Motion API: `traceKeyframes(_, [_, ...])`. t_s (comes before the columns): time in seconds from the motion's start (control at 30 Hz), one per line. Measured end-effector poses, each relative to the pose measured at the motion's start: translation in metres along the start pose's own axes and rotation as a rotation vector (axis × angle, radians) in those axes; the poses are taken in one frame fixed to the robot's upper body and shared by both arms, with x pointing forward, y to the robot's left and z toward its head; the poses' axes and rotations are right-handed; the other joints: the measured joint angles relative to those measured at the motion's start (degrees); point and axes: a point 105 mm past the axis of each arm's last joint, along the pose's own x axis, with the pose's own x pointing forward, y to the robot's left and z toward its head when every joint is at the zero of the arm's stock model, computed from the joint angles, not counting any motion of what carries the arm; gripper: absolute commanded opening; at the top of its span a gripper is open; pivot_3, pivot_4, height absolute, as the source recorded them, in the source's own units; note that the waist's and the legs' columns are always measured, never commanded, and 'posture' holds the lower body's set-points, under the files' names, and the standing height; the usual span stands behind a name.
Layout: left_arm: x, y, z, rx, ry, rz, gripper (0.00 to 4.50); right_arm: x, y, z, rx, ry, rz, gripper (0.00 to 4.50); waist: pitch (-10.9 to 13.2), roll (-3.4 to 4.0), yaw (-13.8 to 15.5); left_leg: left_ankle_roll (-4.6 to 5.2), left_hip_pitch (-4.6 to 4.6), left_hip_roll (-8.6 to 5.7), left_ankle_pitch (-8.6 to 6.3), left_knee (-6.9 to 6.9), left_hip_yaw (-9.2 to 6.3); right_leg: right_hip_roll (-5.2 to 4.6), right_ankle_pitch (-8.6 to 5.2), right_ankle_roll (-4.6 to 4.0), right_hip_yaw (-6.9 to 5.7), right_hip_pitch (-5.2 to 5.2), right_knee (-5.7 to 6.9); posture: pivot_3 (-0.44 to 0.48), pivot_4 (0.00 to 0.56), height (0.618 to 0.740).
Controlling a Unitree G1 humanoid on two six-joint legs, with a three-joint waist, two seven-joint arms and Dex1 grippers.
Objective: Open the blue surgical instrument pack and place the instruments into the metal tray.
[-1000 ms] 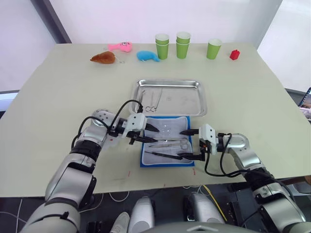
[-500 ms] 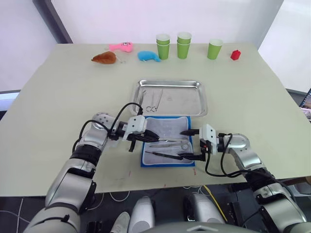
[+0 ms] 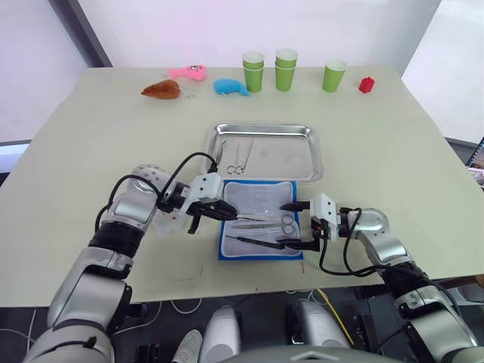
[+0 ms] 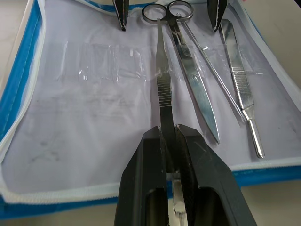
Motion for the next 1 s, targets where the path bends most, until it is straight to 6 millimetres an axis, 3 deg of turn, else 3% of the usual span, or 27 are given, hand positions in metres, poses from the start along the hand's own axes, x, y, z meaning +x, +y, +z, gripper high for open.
traceKeyframes(1.0, [-0.060, -0.005, 0.008, 0.002, 0.121, 0.069, 0.05, 0.000, 0.000, 0.000, 0.001, 0.000, 0.000, 4.50, 0.0, 0.02, 0.0, 0.00, 0.02, 0.00, 0.00, 0.00, 0.00, -0.01, 0.00, 0.00, 0.01, -0.01, 0.02, 0.000, 0.150, 0.740])
